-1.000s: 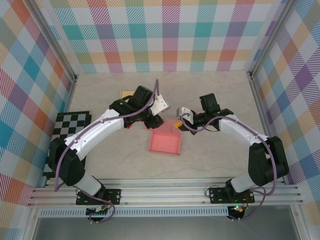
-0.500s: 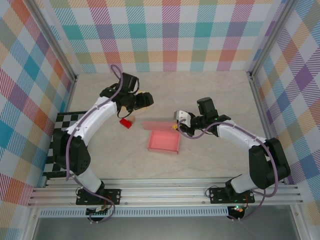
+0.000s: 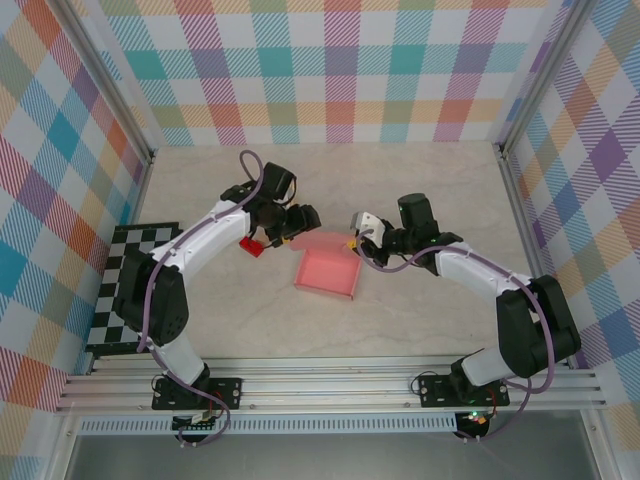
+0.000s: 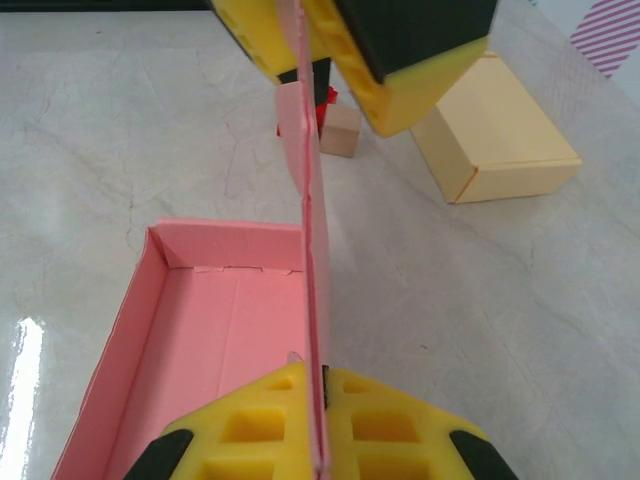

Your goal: Fold the paper box

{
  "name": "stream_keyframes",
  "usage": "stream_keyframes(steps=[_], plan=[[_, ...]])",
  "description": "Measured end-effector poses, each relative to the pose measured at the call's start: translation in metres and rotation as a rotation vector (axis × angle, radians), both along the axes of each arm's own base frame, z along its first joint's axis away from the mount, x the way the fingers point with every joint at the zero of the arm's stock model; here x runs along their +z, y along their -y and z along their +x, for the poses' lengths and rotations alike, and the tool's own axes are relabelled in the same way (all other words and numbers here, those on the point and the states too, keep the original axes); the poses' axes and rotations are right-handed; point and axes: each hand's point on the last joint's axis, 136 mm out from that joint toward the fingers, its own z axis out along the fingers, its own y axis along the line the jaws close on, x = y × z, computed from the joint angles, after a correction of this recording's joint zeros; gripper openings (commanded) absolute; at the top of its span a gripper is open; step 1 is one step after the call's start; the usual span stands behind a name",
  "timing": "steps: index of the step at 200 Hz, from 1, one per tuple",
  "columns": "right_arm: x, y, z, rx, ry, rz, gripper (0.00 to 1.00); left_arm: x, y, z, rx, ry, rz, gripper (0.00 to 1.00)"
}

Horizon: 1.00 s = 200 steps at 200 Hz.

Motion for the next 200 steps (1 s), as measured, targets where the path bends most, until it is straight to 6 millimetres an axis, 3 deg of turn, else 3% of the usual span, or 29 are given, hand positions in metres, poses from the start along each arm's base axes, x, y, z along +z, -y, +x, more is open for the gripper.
stream_keyframes(steps=[36,52,79,111,120,162,200], plan=[[0.000,0.001,0.002,-0.020,-0.013,0.007,0.00,0.002,0.005,-0.002,0.028,-0.014,-0.014,0.70],[0.000,0.001,0.003,-0.021,-0.008,0.008,0.00,0.003,0.009,-0.002,0.040,-0.014,-0.021,0.65],[-0.004,0.002,0.001,-0.014,-0.005,0.006,0.00,0.006,0.016,0.000,0.077,-0.005,-0.041,0.48],[-0.010,0.004,-0.002,0.005,0.014,-0.023,0.00,0.000,0.019,-0.003,0.085,0.012,-0.008,0.46],[-0.013,0.006,-0.003,0.008,0.011,-0.039,0.08,-0.006,0.018,-0.006,0.083,0.010,0.010,0.46],[-0.033,0.012,-0.015,0.014,-0.031,-0.129,0.17,-0.033,0.022,-0.033,0.036,-0.008,0.059,0.43],[-0.045,0.013,-0.027,0.031,-0.070,-0.184,0.33,-0.046,0.019,-0.050,0.029,0.004,0.056,0.43]])
